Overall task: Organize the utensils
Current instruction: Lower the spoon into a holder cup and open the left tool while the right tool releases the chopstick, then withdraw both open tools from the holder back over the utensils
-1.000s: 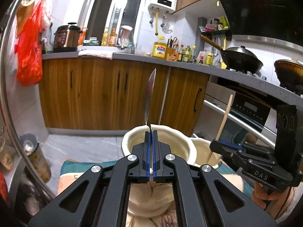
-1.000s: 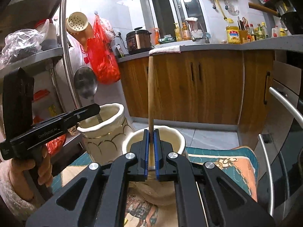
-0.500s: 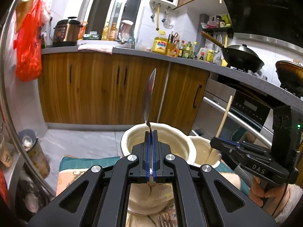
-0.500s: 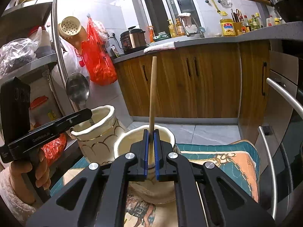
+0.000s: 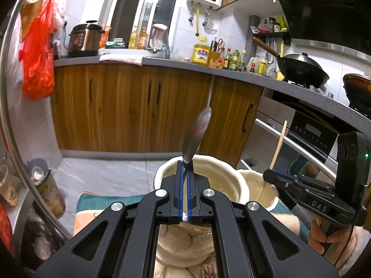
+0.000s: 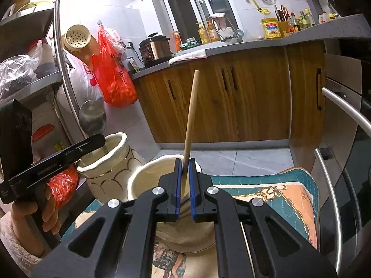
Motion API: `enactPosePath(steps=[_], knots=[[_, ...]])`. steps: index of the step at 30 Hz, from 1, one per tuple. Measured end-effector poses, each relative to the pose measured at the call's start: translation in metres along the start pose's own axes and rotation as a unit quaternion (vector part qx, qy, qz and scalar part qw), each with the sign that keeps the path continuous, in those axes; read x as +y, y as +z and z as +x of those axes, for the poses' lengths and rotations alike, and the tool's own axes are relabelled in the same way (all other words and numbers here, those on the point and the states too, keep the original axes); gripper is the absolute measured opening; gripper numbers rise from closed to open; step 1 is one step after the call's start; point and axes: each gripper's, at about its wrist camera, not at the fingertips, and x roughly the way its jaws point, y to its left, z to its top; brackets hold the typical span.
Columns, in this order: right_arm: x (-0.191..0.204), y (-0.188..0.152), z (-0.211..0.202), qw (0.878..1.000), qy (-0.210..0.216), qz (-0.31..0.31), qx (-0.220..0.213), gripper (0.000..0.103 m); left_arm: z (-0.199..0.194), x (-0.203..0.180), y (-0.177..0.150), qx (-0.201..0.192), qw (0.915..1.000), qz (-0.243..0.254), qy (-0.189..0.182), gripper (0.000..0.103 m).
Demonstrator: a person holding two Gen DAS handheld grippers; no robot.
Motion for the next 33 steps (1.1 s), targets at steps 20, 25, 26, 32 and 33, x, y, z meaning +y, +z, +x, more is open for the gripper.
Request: enactPosePath(steps=[20, 25, 26, 32, 33], knots=[[-0.003, 0.006, 0.004, 1.0, 0.0, 0.008, 0.024, 0.008, 0.018, -0.005, 0.019, 0.086, 0.9961, -0.017, 0.002, 0.004], [0.0, 0.007, -0.002, 1.0, -0.006, -0.002, 0.011, 0.021, 0.018, -0.003, 0.02, 0.086, 0.996, -0.023, 0.006, 0.006], [0.001, 0.008, -0.003, 1.0, -0.007, -0.002, 0.011, 0.021, 0.018, -0.003, 0.02, 0.086, 0.9961, -0.023, 0.005, 0.009], [0.009, 0.009, -0.016, 1.0, -0.019, -0.003, 0.012, 0.032, 0.006, -0.007, 0.018, 0.084, 0.9964, -0.016, 0.004, 0.017], [0.012, 0.009, -0.021, 1.0, -0.022, -0.003, 0.011, 0.037, 0.001, -0.008, 0.017, 0.083, 0.9964, -0.015, 0.003, 0.017]])
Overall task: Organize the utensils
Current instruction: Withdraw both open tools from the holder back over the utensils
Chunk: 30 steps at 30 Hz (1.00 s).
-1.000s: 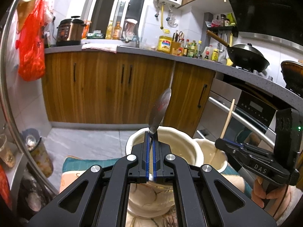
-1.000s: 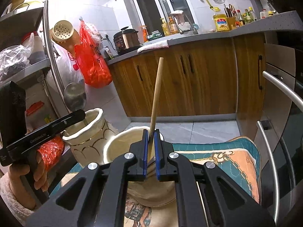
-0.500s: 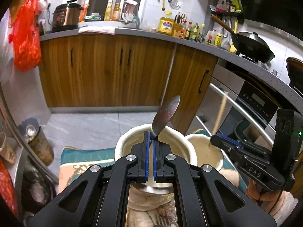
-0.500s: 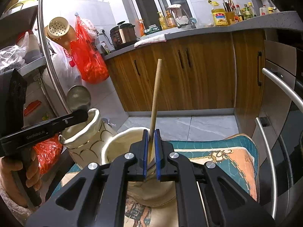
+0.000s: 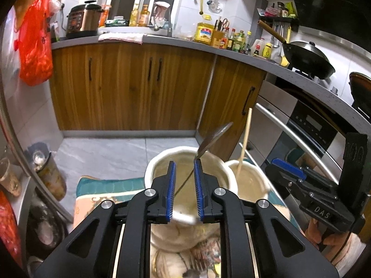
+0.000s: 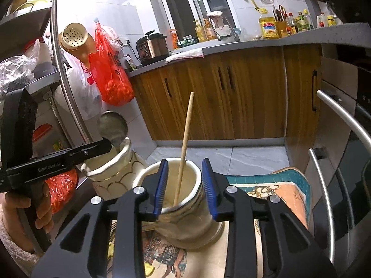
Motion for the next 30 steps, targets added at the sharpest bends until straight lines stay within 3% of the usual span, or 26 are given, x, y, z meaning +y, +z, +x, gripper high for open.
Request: enactPosePath(steps=[1, 3, 5, 8, 11, 13, 16, 19, 28, 30], knots=[[0.003, -0.002, -0.007, 1.0, -0.003, 0.0, 0.0, 0.045, -0.005, 0.0, -0.002, -0.001, 1.0, 0.001, -0.001, 0.017], [0.008, -0.006, -0.016, 1.0, -0.006, -0.002, 0.0, 0.05, -0.015, -0.002, -0.009, -0.003, 1.0, 0.004, 0.001, 0.02], [0.014, -0.014, -0.025, 1.0, -0.008, -0.003, 0.007, 0.053, -0.03, -0.004, -0.018, -0.013, 0.9998, 0.014, 0.004, 0.022], [0.023, -0.026, -0.031, 1.0, -0.009, -0.004, 0.022, 0.06, -0.046, -0.006, -0.033, -0.006, 0.9996, 0.021, 0.019, 0.035], [0.029, -0.041, -0.036, 0.999, -0.011, 0.002, 0.037, 0.064, -0.057, -0.002, -0.046, 0.0, 0.9997, 0.013, 0.02, 0.035], [0.031, -0.05, -0.037, 0.999, -0.012, 0.007, 0.046, 0.07, -0.066, 0.002, -0.058, 0.003, 0.9996, 0.006, 0.026, 0.037], [0.038, -0.065, -0.038, 0.998, -0.017, 0.009, 0.056, 0.09, -0.071, 0.006, -0.077, 0.014, 0.999, 0.006, 0.041, 0.04], [0.046, -0.077, -0.036, 0.998, -0.016, 0.001, 0.066, 0.098, -0.068, 0.011, -0.098, 0.032, 0.998, 0.005, 0.055, 0.044], [0.057, -0.102, -0.023, 0.992, -0.089, -0.045, 0.081, 0.098, -0.056, 0.034, -0.137, 0.069, 0.9944, -0.014, 0.078, 0.064], [0.06, -0.108, -0.022, 0.991, -0.088, -0.06, 0.079, 0.098, -0.054, 0.034, -0.142, 0.079, 0.9943, -0.013, 0.07, 0.064]])
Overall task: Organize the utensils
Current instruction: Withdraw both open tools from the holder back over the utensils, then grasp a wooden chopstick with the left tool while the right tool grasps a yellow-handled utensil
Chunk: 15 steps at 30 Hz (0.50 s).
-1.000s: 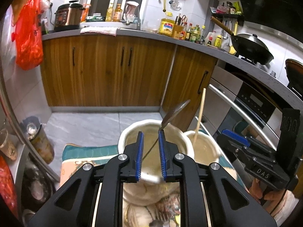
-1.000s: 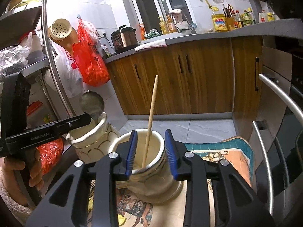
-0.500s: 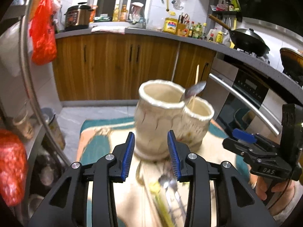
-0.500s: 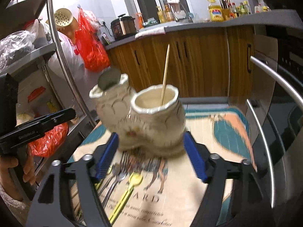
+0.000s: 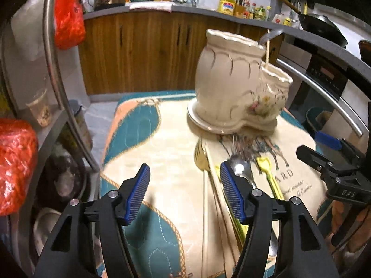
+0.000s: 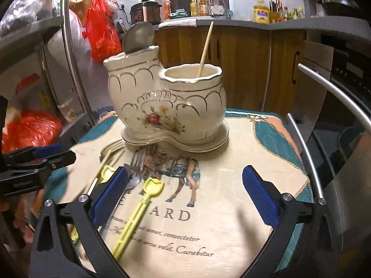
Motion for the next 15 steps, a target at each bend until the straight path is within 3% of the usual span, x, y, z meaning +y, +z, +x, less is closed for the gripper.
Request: enactPosePath(steps=[4, 7, 11, 15], knots=[[0.007, -0.007, 0.007, 0.998, 0.048, -0.01, 0.027, 0.098, 0.007, -0.002, -0.006, 0.017, 0.9998, 0.007, -0.005, 0.064], [0.013, -0.01, 0.011, 0.998, 0.049, -0.018, 0.042, 0.096, 0.013, -0.001, -0.009, 0.031, 0.9994, 0.004, -0.011, 0.064], [0.021, -0.013, 0.016, 0.997, 0.039, -0.032, 0.059, 0.084, 0.014, -0.005, -0.011, 0.034, 0.9992, 0.011, -0.014, 0.064], [0.023, -0.015, 0.022, 0.995, 0.042, -0.029, 0.087, 0.061, 0.016, -0.011, -0.013, 0.04, 0.9989, 0.022, -0.014, 0.064]])
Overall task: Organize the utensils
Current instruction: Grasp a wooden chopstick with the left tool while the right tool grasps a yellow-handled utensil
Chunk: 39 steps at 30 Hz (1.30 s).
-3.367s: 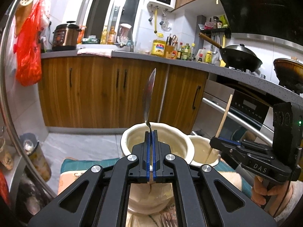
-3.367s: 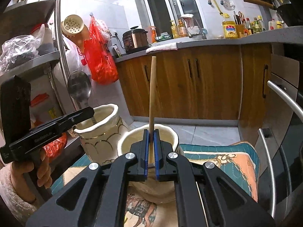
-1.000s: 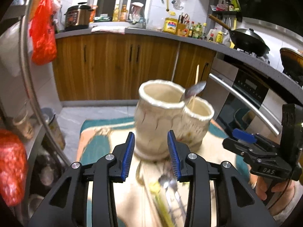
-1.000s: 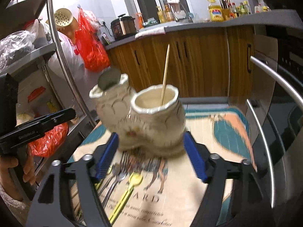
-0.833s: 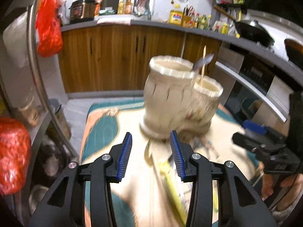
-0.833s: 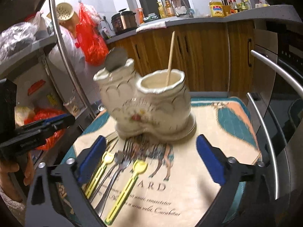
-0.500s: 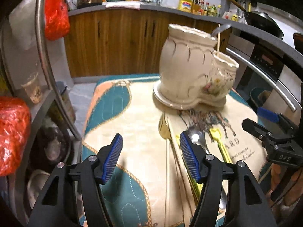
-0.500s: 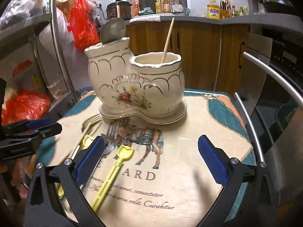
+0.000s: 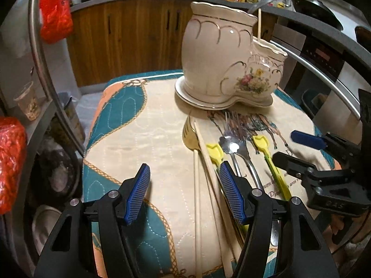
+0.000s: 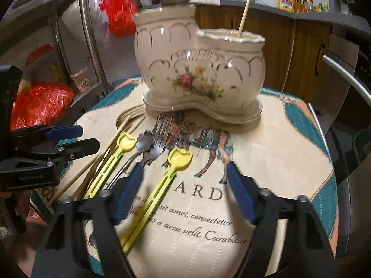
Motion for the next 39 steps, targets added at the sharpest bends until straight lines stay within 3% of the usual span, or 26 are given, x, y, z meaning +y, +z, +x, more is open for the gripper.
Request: enactPosePath(steps=[5, 10, 13, 15, 23, 30, 32, 39], knots=[[0.011, 0.0, 0.007, 1.0, 0.004, -0.023, 0.015, 0.05, 0.002, -0.004, 0.0, 0.003, 1.0, 0.006, -0.005, 0.064], [0.021, 0.0, 0.02, 0.998, -0.011, -0.051, 0.031, 0.029, 0.007, -0.011, 0.0, 0.007, 0.9999, 0.014, -0.005, 0.064], [0.018, 0.003, 0.022, 0.999, -0.007, -0.043, 0.031, 0.01, 0.01, -0.016, 0.001, 0.009, 0.9997, 0.02, -0.007, 0.063], [0.013, 0.004, 0.021, 0.999, -0.002, -0.036, 0.029, 0.01, 0.011, -0.018, 0.001, 0.01, 0.9996, 0.023, -0.01, 0.06], [-0.01, 0.007, 0.013, 1.0, 0.005, 0.003, 0.015, 0.01, 0.022, -0.019, 0.008, 0.019, 0.9996, 0.011, -0.019, 0.029], [-0.011, 0.006, 0.007, 1.0, 0.012, 0.0, 0.006, 0.01, 0.027, -0.011, 0.014, 0.02, 0.9991, -0.016, -0.035, 0.018], [-0.012, 0.006, 0.006, 1.0, 0.014, 0.003, 0.002, 0.01, 0.026, -0.01, 0.015, 0.018, 0.9989, -0.022, -0.038, 0.01], [-0.018, 0.006, -0.006, 0.999, 0.028, 0.018, -0.022, 0.01, 0.018, -0.006, 0.015, 0.001, 0.9982, -0.031, -0.051, 0.008]])
